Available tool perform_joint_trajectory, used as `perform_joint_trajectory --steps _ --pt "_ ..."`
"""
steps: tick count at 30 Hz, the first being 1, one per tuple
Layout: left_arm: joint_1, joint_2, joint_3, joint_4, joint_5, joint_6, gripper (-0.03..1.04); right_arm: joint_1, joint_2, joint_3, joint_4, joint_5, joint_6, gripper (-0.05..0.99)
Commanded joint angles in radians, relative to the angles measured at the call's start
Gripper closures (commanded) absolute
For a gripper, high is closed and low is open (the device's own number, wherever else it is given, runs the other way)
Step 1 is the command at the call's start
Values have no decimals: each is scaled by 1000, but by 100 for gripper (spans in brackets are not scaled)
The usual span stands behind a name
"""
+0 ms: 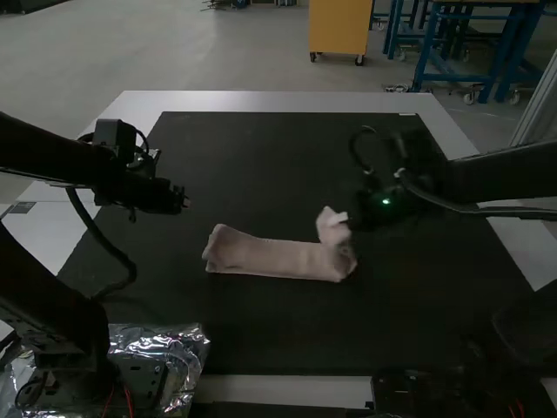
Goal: Fold the towel.
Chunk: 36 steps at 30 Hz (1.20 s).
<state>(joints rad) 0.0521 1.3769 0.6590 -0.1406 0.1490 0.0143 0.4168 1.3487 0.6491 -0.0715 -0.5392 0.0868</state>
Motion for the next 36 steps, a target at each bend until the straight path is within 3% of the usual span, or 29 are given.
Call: perform_joint_trajectory --steps 1,21,36 --pt "0 -19 10 16 -26 6 4 66 10 32 42 -42 110 96" --pt "5 -18 -45 82 -37 9 4 341 302 215 237 -42 142 96" --pt "15 -19 -44 84 -35 13 4 373 484 359 320 -28 146 96"
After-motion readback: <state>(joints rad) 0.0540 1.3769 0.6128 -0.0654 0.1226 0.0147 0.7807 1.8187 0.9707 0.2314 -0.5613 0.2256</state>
